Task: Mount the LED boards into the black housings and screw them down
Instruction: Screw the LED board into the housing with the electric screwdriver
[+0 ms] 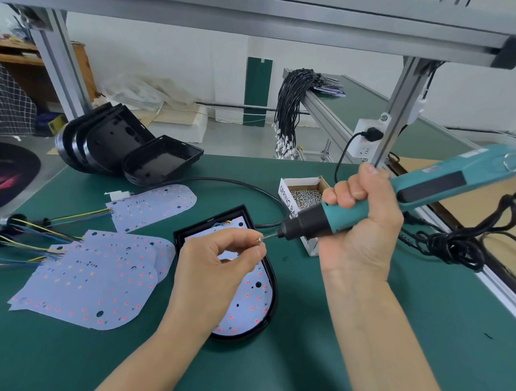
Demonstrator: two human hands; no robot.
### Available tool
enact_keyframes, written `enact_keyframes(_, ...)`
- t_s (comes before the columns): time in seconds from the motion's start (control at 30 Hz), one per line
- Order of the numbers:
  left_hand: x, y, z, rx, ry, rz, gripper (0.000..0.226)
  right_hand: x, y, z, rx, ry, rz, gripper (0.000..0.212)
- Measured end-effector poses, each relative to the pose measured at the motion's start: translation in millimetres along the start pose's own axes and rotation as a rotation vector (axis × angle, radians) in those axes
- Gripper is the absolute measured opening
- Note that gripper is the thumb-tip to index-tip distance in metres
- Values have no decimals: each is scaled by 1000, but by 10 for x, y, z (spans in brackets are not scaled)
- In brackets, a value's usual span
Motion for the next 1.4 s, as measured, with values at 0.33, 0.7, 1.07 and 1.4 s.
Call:
enact_keyframes(0.33,69,544,173,-432,132,-182,28,9,45,9,27,-36,18,33)
enact_keyframes(0.7,-114,358,461,-336,450,-1,41,234,228,-262,163,-216,52,31)
enact_keyframes(1.07,-135,288,591,-4,400,-86,34,308,261,-416,265,-286,92,33)
enact_keyframes(1.4,-150,287,624,4,390,-85,34,303,197,-470,287,-301,237,27)
Point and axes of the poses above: each hand's wrist, its own x-axis away from the middle knuckle, its own y-axis out of the back of the hand, z = x × y, the point moved 3 cm from there along -x, towards the middle knuckle, and after that the axes turned 8 degrees about z, right-handed, at the moved point
